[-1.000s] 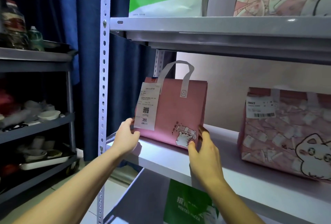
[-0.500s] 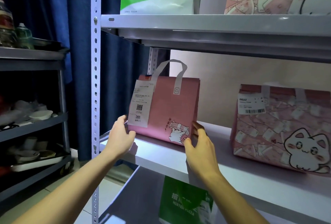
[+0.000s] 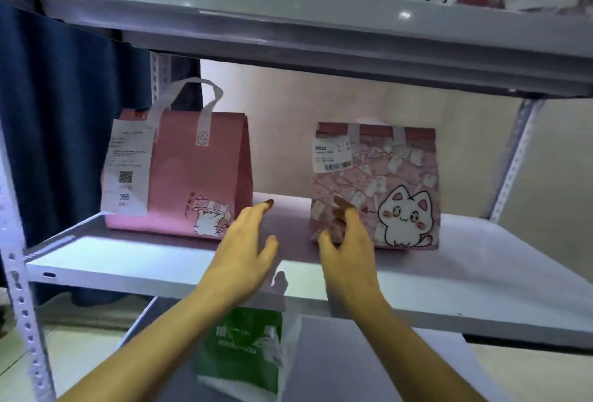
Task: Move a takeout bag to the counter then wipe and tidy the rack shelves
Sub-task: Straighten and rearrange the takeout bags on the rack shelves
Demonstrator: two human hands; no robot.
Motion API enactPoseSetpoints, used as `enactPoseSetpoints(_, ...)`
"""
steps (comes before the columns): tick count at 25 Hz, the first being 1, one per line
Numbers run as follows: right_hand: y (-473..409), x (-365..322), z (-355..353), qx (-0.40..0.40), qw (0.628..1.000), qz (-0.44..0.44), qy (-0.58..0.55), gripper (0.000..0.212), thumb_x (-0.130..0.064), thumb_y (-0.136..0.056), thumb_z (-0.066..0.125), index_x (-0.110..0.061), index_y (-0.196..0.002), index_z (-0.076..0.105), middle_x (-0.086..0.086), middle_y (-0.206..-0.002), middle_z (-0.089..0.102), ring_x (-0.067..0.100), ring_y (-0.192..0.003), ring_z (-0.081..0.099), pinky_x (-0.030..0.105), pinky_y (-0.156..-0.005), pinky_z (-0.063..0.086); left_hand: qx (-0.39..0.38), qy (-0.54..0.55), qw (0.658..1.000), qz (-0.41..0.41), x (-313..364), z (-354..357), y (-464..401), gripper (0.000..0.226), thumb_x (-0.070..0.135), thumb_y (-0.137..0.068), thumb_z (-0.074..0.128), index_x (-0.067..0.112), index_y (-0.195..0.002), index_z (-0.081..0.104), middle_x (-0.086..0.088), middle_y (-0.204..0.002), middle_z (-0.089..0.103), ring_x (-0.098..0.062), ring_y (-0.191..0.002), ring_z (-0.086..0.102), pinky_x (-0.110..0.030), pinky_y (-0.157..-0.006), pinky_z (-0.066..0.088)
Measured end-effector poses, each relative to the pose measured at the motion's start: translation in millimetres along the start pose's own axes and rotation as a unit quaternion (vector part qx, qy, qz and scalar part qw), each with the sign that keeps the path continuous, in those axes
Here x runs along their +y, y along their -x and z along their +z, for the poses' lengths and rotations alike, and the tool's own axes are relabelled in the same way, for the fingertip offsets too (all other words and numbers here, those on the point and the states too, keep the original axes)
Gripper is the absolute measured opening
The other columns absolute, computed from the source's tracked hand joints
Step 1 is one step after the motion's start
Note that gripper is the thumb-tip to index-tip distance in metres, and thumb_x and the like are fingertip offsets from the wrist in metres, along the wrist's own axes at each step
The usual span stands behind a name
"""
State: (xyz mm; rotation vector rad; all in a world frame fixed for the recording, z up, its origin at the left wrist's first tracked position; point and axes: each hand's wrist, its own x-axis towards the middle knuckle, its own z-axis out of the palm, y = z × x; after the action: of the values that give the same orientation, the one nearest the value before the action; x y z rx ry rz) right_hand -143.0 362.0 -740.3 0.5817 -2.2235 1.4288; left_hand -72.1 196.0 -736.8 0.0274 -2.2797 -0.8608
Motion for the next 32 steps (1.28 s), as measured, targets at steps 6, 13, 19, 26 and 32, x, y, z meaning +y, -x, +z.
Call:
enactPoseSetpoints(6,-30.1,59.0,-98.3,0.195,0.972,0.127,0.013,0.063,-0.028,-0.094,0.062,-0.027,-0.149,0.032,0.003,-0.148,0.045,0.027,-0.134,0.043,0.053,-0.113,0.037,-0.073,0.035,0.996,-0.040,32.2,64.1,-25.1,0.053,0.026,-0.094,0.052,0.030,-0.144,0.036,-0.006,-0.137,0.055,-0.025,-0.107,0.059,-0.034,-0.086,0.048)
enactPoseSetpoints(13,-46.2,84.2,-122.0,0.007,0.956,0.245,-0.164,0.050,-0.007,-0.099,0.058,-0.017,-0.145,0.042,0.004,-0.135,0.058,0.009,-0.102,0.062,0.014,-0.068,0.055,-0.093,0.112,0.980,-0.133,38.6,83.7,-37.7,0.048,0.021,-0.088,0.055,0.032,-0.132,0.043,0.002,-0.123,0.063,-0.020,-0.102,0.058,-0.025,-0.082,0.041)
enactPoseSetpoints(19,-42.0,81.3,-111.4,-0.025,0.981,0.191,-0.028,0.047,-0.022,-0.093,0.065,-0.022,-0.137,0.046,-0.007,-0.108,0.057,0.006,-0.086,0.054,0.019,-0.072,0.041,-0.045,0.115,0.982,-0.146,32.8,66.3,-28.1,0.036,0.020,-0.090,0.054,0.028,-0.126,0.048,0.011,-0.104,0.060,-0.011,-0.088,0.056,-0.009,-0.060,0.036)
enactPoseSetpoints(26,-28.6,65.0,-91.7,-0.075,0.982,0.170,-0.024,0.048,-0.023,-0.095,0.066,-0.018,-0.138,0.044,-0.007,-0.111,0.057,0.016,-0.097,0.056,0.021,-0.072,0.043,-0.023,0.107,0.974,-0.199,21.5,36.6,-13.4,0.020,0.023,-0.095,0.052,0.018,-0.114,0.048,0.003,-0.107,0.058,-0.015,-0.090,0.056,-0.023,-0.064,0.038)
enactPoseSetpoints(32,-23.8,59.8,-91.4,-0.075,0.984,0.163,-0.011,0.048,-0.024,-0.096,0.065,-0.017,-0.139,0.044,-0.004,-0.113,0.056,0.019,-0.102,0.054,0.016,-0.065,0.043,-0.032,0.117,0.974,-0.193,18.3,29.3,-12.0,0.024,0.022,-0.095,0.052,0.016,-0.118,0.049,0.003,-0.112,0.058,-0.020,-0.099,0.056,-0.028,-0.073,0.040)
